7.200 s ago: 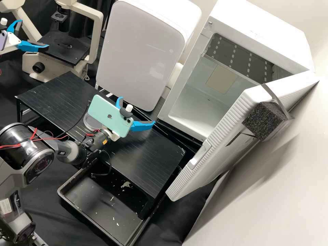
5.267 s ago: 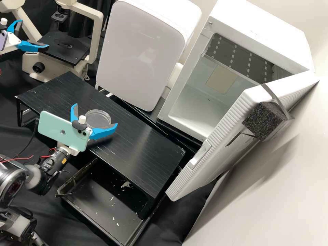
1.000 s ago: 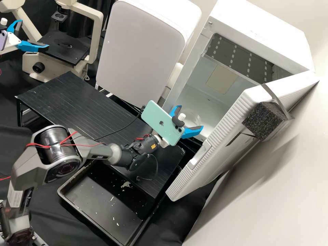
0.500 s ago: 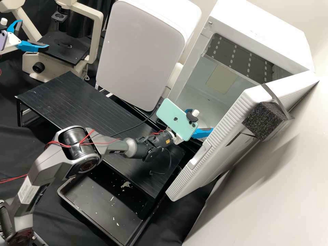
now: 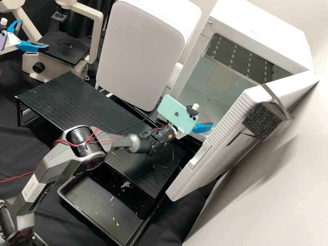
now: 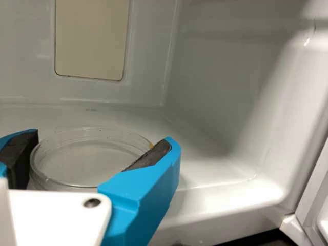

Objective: Place the petri dish in the incubator

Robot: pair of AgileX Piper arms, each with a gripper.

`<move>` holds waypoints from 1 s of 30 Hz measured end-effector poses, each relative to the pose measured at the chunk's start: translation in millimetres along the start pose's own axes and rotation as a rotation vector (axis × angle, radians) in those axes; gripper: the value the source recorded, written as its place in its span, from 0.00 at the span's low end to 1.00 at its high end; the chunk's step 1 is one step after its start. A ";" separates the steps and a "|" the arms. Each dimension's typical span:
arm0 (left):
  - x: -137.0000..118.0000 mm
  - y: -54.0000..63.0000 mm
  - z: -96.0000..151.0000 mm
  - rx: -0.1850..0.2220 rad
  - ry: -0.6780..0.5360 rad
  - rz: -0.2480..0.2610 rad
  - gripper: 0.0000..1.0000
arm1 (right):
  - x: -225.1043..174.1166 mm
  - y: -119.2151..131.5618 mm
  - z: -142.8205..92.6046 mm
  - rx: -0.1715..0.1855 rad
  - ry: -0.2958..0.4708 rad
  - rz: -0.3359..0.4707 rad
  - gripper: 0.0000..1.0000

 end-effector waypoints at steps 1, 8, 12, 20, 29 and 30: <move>0.0 0.0 0.0 0.000 0.000 0.000 1.00 | 0.2 -0.5 0.7 0.004 -0.003 0.000 0.00; 0.0 0.0 0.0 0.000 0.000 0.000 1.00 | 2.1 -0.3 1.8 0.011 -0.009 0.007 1.00; 0.0 0.0 0.0 0.000 0.000 0.000 1.00 | 2.1 -0.4 2.0 0.013 -0.011 0.005 1.00; 0.0 0.0 0.0 0.000 0.000 0.000 1.00 | 2.1 -0.4 2.0 0.022 -0.011 0.005 1.00; 0.0 0.0 0.0 0.000 0.000 0.000 1.00 | -1.3 -5.4 6.4 0.076 0.003 -0.008 1.00; 0.0 0.0 0.0 0.000 0.000 0.000 1.00 | -3.3 -6.3 8.4 0.081 0.010 -0.011 1.00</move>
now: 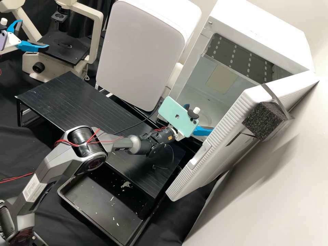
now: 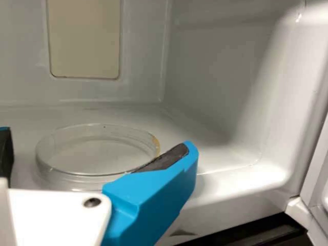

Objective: Place the petri dish in the incubator

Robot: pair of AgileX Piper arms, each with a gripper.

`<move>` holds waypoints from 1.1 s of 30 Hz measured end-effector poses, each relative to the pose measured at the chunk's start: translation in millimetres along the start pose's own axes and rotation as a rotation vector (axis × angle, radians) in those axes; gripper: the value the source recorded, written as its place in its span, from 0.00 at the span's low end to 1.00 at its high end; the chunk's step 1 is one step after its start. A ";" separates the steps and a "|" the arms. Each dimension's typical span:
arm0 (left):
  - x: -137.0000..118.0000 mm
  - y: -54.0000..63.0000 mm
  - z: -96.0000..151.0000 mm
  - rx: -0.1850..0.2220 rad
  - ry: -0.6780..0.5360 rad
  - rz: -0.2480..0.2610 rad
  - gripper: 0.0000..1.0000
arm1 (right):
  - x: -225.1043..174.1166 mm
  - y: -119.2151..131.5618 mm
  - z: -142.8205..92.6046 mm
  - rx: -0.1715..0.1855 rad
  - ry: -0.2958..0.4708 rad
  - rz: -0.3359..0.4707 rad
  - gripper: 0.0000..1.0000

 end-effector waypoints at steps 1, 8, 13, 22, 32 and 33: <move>0.0 0.0 0.0 0.000 0.000 0.000 1.00 | -1.8 0.4 0.3 0.001 0.007 0.001 1.00; 0.0 0.0 0.0 0.000 0.000 0.000 1.00 | -21.5 7.9 6.1 0.026 0.032 0.005 1.00; 0.0 0.0 0.0 0.000 0.000 0.000 1.00 | -43.5 14.9 14.1 0.049 0.038 0.014 1.00; 0.0 0.0 0.0 0.000 0.000 0.000 1.00 | -100.7 18.1 27.7 0.109 0.113 0.065 1.00; 0.0 0.0 0.0 0.000 0.000 0.000 1.00 | -195.4 -9.4 20.6 0.186 0.104 0.115 1.00; 0.0 0.0 0.0 0.000 0.000 0.000 1.00 | -203.6 -13.0 17.8 0.189 0.097 0.115 1.00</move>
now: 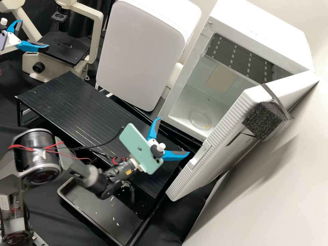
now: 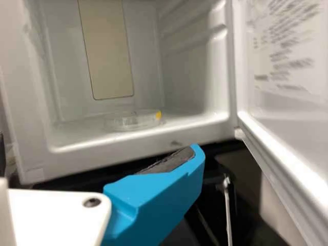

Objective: Place the petri dish in the incubator

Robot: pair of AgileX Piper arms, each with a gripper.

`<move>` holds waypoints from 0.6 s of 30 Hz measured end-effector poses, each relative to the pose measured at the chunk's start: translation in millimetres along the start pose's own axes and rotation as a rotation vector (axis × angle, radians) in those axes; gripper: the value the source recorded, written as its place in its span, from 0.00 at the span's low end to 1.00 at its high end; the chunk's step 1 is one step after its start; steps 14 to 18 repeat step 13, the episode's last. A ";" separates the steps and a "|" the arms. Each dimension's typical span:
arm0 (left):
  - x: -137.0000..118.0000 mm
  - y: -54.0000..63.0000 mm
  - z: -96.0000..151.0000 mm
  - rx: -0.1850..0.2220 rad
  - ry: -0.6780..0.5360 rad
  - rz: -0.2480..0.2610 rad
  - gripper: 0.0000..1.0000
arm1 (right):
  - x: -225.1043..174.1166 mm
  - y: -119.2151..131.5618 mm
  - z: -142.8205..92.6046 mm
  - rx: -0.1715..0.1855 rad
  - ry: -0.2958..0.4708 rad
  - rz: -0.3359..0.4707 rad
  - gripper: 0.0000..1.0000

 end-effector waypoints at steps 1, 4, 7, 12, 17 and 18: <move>0.0 0.0 0.0 0.000 0.000 0.000 1.00 | -9.8 -4.1 -3.7 0.002 -0.007 -0.002 1.00; 0.0 0.0 0.0 0.000 0.000 0.000 1.00 | -38.7 -19.5 -16.5 0.010 0.001 -0.042 1.00; 0.0 0.0 0.0 0.000 0.000 0.000 1.00 | -59.5 -30.2 -26.9 0.018 0.034 -0.083 1.00; 0.0 0.0 0.0 0.000 0.000 0.000 1.00 | -86.3 -48.4 -34.3 0.022 0.062 -0.169 1.00; 0.0 0.0 0.0 0.000 0.000 0.000 1.00 | -89.6 -50.7 -34.8 0.022 0.064 -0.181 1.00; 0.0 0.0 0.0 0.000 0.000 0.000 1.00 | -89.6 -50.7 -34.8 0.022 0.064 -0.181 1.00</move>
